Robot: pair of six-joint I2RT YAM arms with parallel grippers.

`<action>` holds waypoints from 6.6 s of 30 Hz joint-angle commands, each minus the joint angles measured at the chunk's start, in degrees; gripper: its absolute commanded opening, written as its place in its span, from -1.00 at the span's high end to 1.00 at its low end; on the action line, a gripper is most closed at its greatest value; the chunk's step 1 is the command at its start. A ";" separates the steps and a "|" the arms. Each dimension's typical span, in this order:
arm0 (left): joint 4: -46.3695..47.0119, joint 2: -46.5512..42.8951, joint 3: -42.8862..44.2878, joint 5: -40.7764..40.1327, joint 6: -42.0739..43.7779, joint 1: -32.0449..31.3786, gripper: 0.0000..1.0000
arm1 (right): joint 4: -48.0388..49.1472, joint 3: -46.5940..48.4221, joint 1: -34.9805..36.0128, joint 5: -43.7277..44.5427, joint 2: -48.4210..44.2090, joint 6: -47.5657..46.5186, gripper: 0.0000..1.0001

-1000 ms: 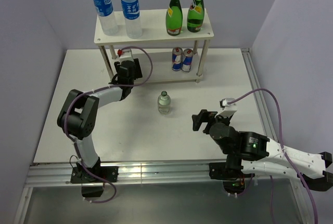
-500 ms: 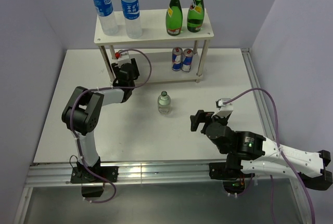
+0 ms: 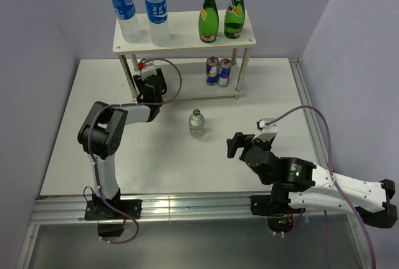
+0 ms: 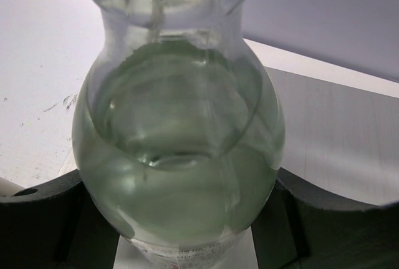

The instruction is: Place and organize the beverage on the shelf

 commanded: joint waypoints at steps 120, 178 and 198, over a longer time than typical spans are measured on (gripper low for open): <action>2.83 -14.28 -4.65 9.50 3.49 -8.62 0.99 | 4.67 -3.47 -0.30 -7.54 -3.03 0.04 -1.00; -57.82 -68.91 -11.25 -7.40 -16.39 -31.10 -0.98 | 2.47 1.98 -0.21 -6.84 -3.12 -2.24 -1.00; -83.39 -67.53 22.52 -7.11 -13.03 -31.47 -0.99 | -10.45 19.82 -0.12 -1.74 -5.58 -5.32 -1.00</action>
